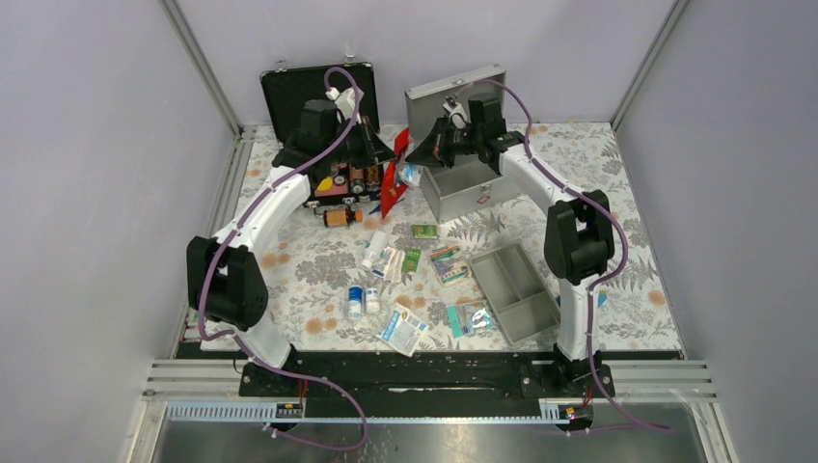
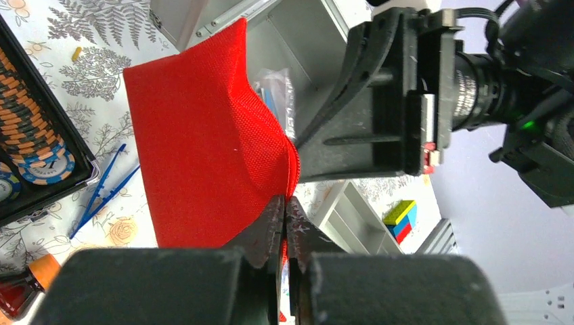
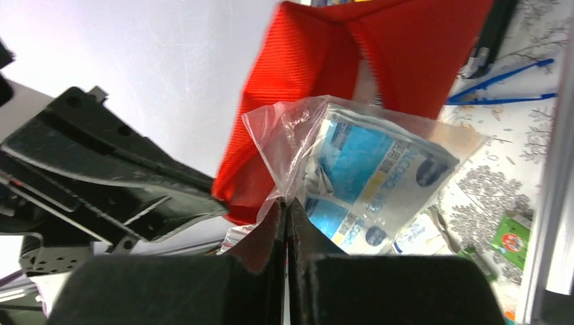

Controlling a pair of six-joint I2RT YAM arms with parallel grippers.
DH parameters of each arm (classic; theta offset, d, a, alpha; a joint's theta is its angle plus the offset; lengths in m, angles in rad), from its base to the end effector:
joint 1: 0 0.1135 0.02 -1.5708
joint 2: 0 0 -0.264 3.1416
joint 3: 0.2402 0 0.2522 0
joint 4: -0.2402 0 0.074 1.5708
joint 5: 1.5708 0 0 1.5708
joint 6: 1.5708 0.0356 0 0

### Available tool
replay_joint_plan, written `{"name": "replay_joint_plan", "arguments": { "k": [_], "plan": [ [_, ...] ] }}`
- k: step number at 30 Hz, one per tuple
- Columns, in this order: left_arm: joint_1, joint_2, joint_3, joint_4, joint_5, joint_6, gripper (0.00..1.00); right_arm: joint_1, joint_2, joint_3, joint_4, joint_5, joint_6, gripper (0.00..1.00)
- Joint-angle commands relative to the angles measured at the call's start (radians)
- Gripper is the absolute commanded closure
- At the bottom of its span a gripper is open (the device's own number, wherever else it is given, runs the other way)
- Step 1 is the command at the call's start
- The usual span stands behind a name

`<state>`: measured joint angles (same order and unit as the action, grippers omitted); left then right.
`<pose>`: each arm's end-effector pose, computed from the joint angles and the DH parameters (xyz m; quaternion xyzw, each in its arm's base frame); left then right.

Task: Organize the medicine kit

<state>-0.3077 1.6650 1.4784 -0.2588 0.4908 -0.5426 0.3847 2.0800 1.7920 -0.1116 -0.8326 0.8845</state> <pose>0.3683 -0.1347 0.3444 0.0326 0.8300 -0.4006 0.3867 0.4451 0.2086 0.2938 -0.0281 0.7938 0.5711 0.2073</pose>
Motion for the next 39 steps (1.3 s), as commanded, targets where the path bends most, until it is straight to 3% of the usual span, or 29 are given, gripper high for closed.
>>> {"name": "replay_joint_plan", "arguments": {
  "k": [1, 7, 13, 19, 24, 28, 30, 33, 35, 39],
  "plan": [
    [0.008, -0.056, 0.032, 0.027, 0.095, 0.026, 1.00, -0.012, 0.014, -0.003, -0.046, -0.016, -0.089, 1.00],
    [0.006, -0.048, -0.001, 0.065, 0.177, 0.014, 1.00, -0.011, 0.016, -0.061, -0.089, 0.013, -0.127, 1.00],
    [-0.023, -0.034, -0.019, 0.083, 0.189, 0.042, 1.00, 0.016, 0.034, 0.062, -0.299, 0.192, -0.282, 1.00],
    [-0.044, 0.011, -0.029, 0.104, 0.152, 0.052, 1.00, 0.058, 0.030, 0.068, -0.290, 0.199, -0.272, 1.00],
    [-0.046, 0.030, -0.019, 0.131, 0.146, 0.029, 1.00, 0.116, 0.023, 0.054, -0.457, 0.412, -0.397, 1.00],
    [-0.045, 0.056, -0.045, 0.152, 0.153, 0.027, 1.00, 0.151, 0.007, 0.058, -0.467, 0.490, -0.415, 1.00],
    [-0.046, 0.065, -0.072, 0.185, 0.171, 0.010, 1.00, 0.158, -0.007, 0.058, -0.433, 0.463, -0.406, 1.00],
    [-0.046, 0.080, -0.107, 0.250, 0.202, -0.020, 1.00, 0.158, -0.008, 0.044, -0.355, 0.287, -0.408, 1.00],
    [-0.046, 0.088, -0.118, 0.280, 0.216, -0.038, 1.00, 0.158, -0.003, 0.033, -0.352, 0.287, -0.410, 0.98],
    [-0.045, 0.091, -0.130, 0.298, 0.244, -0.041, 1.00, 0.157, 0.031, 0.026, -0.351, 0.275, -0.438, 0.78]
  ]
}}
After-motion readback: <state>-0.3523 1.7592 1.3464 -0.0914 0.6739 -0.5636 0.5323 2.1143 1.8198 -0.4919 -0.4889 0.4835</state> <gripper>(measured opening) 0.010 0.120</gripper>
